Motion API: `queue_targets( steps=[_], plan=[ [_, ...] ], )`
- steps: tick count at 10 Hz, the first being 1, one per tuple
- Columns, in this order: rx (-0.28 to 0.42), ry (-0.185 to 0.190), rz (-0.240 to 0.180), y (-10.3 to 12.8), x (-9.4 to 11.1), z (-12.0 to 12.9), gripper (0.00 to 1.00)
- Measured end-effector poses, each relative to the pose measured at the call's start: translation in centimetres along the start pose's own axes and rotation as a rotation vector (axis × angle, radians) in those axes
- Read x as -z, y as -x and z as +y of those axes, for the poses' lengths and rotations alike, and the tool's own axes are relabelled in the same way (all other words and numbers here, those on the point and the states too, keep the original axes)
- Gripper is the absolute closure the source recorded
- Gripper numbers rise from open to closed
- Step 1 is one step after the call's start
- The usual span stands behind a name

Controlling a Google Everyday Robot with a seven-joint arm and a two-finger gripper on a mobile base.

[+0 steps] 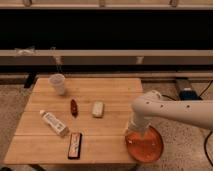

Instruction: Drag the ceramic bowl in a circle

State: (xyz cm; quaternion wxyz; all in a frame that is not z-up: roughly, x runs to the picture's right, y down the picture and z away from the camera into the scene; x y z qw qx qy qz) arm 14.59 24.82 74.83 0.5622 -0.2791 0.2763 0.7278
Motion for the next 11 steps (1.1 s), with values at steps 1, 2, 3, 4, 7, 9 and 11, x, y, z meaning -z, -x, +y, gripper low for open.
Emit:
queue_targets(
  steps=[1, 2, 3, 4, 7, 9, 11],
  plan=[
    [0.009, -0.003, 0.008, -0.3, -0.2, 0.3, 0.38],
    [0.018, -0.005, 0.012, -0.5, -0.4, 0.6, 0.38],
    [0.029, -0.008, 0.017, -0.8, -0.6, 0.9, 0.38],
    [0.039, -0.013, 0.02, -1.1, -0.8, 1.2, 0.38],
    [0.069, -0.033, 0.033, -1.8, -1.8, 1.8, 0.38],
    [0.08, -0.047, 0.037, -2.0, -2.5, 2.1, 0.38],
    [0.081, -0.064, 0.04, -2.0, -3.0, 2.0, 0.38]
  ],
)
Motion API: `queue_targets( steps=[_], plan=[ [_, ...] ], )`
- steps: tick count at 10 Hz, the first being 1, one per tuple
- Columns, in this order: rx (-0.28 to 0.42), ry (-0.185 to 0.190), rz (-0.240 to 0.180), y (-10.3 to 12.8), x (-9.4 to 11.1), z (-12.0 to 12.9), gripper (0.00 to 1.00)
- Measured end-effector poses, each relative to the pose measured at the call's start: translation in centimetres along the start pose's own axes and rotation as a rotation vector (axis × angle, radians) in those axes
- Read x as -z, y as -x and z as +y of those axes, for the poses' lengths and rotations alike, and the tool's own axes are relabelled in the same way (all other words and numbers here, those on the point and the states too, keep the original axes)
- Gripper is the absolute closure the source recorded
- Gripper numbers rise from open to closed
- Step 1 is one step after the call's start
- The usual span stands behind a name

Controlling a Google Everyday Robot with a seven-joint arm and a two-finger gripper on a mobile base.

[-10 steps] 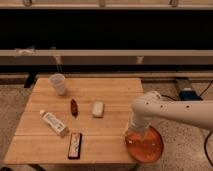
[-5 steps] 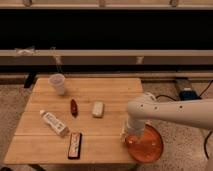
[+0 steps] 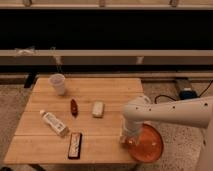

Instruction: Drag the ceramic bowl in a circle

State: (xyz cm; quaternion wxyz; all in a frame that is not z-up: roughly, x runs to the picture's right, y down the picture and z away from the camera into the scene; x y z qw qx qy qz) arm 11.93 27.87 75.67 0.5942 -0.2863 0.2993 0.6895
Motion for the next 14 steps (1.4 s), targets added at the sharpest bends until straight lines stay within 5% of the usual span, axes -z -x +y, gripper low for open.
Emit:
queue_targets(
  steps=[2, 8, 11, 14],
  plan=[
    [-0.004, -0.017, 0.006, 0.0, -0.4, -0.1, 0.41],
    [-0.031, -0.028, -0.014, 1.6, 0.3, -0.7, 0.98],
    [-0.008, 0.009, -0.108, 4.2, 4.4, -0.1, 1.0],
    [0.057, 0.052, -0.186, 8.1, 7.7, 3.7, 1.0]
  ],
)
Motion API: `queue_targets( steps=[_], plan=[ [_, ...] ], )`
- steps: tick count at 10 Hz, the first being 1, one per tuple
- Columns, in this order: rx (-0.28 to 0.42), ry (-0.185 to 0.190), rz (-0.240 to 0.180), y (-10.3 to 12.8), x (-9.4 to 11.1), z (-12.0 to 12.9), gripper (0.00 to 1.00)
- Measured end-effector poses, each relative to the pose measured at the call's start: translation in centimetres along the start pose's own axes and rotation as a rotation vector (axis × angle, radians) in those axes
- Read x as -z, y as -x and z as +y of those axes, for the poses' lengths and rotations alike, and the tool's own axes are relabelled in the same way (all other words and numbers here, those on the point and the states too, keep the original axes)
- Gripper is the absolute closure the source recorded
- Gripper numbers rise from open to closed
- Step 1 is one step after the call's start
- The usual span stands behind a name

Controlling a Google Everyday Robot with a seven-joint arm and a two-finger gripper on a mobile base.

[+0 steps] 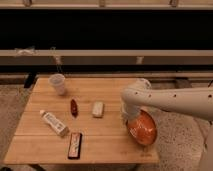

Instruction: Drag the ceramic bowl in a circle

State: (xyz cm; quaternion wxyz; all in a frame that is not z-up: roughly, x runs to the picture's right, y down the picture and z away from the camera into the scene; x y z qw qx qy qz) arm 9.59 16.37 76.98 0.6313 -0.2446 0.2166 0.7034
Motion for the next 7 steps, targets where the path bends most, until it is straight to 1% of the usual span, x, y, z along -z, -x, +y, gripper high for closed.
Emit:
queue_targets(
  steps=[2, 3, 4, 5, 6, 7],
  plan=[
    [0.058, 0.024, -0.021, 1.4, 0.3, 3.3, 1.0],
    [0.103, 0.037, -0.027, 1.6, 0.2, 5.5, 1.0],
    [0.149, 0.047, -0.027, 1.3, 0.1, 7.6, 1.0],
    [0.19, 0.054, -0.023, 0.4, 0.0, 9.1, 1.0],
    [0.228, 0.058, -0.017, -1.0, 0.1, 10.3, 1.0],
    [0.267, 0.06, -0.008, -3.0, 0.1, 11.6, 1.0]
  ],
)
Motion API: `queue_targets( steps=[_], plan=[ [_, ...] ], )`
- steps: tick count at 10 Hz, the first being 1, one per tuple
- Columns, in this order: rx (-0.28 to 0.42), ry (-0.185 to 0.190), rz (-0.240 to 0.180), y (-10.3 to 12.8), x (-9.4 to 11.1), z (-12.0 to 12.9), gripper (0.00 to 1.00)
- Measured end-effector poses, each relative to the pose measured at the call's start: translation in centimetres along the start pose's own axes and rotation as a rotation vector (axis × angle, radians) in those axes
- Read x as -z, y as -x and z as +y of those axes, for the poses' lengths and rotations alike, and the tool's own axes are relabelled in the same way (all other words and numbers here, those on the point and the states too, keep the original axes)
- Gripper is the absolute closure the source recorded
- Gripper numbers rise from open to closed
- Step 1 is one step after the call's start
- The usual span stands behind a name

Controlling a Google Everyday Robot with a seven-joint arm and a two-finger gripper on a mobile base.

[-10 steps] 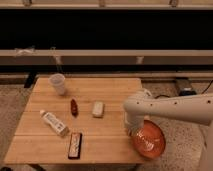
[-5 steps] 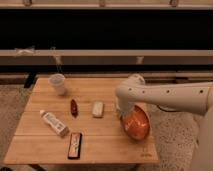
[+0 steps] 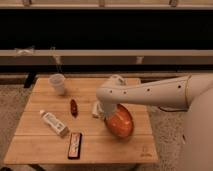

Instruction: Drag the ceramic bowl in a circle

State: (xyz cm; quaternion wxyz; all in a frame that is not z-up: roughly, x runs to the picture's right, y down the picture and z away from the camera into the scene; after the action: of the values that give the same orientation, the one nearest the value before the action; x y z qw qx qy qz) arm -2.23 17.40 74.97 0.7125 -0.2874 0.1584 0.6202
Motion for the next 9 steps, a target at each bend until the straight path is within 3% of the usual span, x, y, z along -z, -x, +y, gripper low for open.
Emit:
queue_targets(
  steps=[3, 4, 7, 9],
  plan=[
    [0.098, 0.007, 0.057, -5.5, 0.7, 4.6, 1.0],
    [0.119, 0.005, 0.083, -6.9, 1.3, 5.0, 1.0],
    [0.101, -0.027, 0.131, -10.5, 2.4, 3.1, 1.0],
    [0.041, -0.049, 0.143, -11.0, 2.3, 0.4, 1.0]
  ],
)
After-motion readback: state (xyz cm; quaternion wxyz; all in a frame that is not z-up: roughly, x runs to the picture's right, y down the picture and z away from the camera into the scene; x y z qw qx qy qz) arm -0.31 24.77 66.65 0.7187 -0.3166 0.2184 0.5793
